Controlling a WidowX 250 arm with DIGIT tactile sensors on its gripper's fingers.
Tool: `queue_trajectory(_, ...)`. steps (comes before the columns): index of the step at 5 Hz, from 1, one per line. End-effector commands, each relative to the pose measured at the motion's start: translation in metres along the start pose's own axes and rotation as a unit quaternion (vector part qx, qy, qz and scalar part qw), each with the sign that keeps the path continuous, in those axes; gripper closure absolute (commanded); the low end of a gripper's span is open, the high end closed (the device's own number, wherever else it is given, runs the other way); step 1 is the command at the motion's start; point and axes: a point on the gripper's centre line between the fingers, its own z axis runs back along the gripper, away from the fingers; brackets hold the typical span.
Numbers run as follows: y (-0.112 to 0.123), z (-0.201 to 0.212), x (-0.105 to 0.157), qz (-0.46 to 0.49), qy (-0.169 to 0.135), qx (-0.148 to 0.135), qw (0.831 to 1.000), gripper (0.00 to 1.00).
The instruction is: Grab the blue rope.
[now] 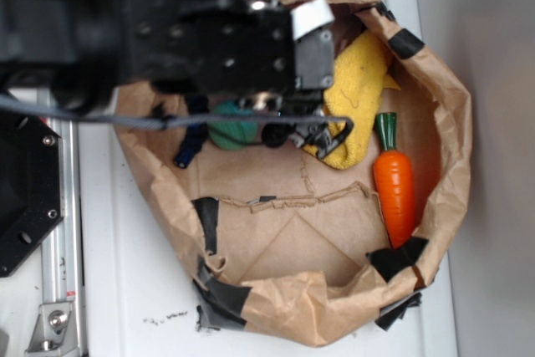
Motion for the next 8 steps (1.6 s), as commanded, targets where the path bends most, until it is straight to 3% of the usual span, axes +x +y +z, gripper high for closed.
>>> queue_trajectory(1,0.054,-0.001,0.022,0.007,-0.030,0.041,0.999,0.00)
queue_trajectory(2,0.061,-0.004,0.016,0.012,-0.023,0.047,0.999,0.00)
queue_trajectory(4,0.070,-0.023,0.005,0.051,0.020,0.037,0.998,0.00)
queue_trajectory(5,0.064,-0.040,0.007,-0.001,0.043,0.028,0.999,0.00)
queue_trajectory(6,0.057,-0.038,0.003,-0.033,0.032,0.017,0.999,1.00)
queue_trajectory(8,0.051,-0.036,0.002,-0.069,0.023,0.015,0.997,1.00)
